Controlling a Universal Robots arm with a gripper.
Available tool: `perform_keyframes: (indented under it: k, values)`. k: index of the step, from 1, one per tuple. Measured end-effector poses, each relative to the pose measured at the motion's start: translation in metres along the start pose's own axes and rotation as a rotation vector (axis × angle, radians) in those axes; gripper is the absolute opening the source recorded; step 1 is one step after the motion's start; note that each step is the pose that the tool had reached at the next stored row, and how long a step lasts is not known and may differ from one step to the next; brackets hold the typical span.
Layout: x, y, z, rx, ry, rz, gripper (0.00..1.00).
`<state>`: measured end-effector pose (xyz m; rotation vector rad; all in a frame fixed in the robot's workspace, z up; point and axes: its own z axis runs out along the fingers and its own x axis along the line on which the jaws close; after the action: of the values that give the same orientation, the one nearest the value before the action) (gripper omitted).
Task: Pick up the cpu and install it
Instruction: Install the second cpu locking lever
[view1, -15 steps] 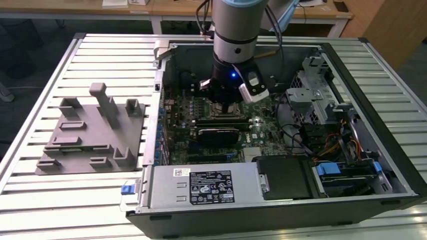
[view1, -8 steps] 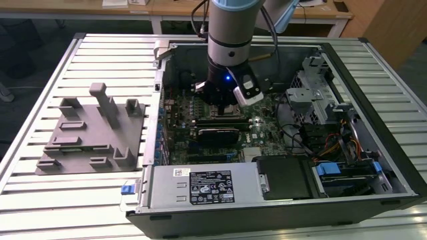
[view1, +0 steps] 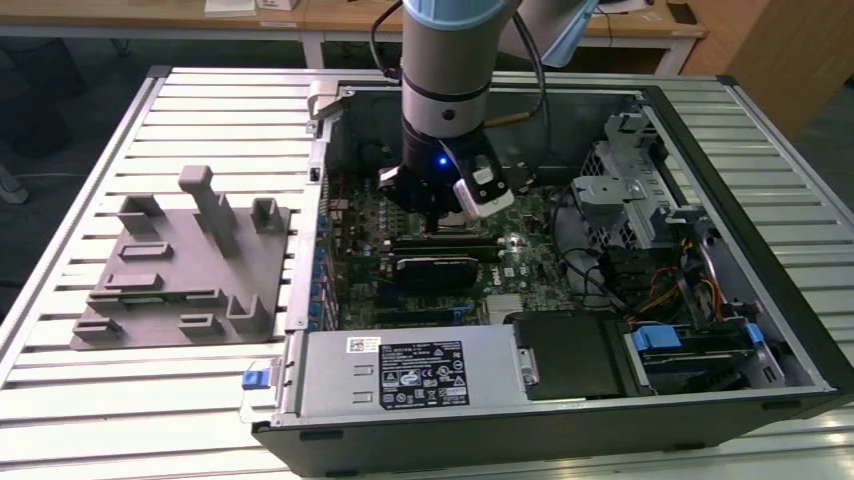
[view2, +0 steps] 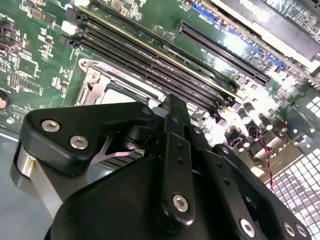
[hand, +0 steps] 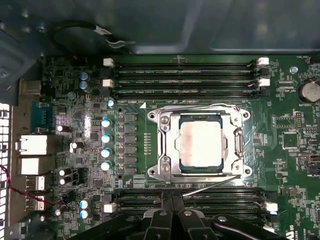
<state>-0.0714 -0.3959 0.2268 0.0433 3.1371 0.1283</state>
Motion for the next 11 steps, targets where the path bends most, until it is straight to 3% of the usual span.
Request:
perform_keyframes:
  k: [4, 11]
  values:
    - [0.0000, 0.0000, 0.0001, -0.0005, 0.0000, 0.000, 0.11]
    - [0.0006, -0.0031, 0.0053, -0.0173, 0.0004, 0.000, 0.11]
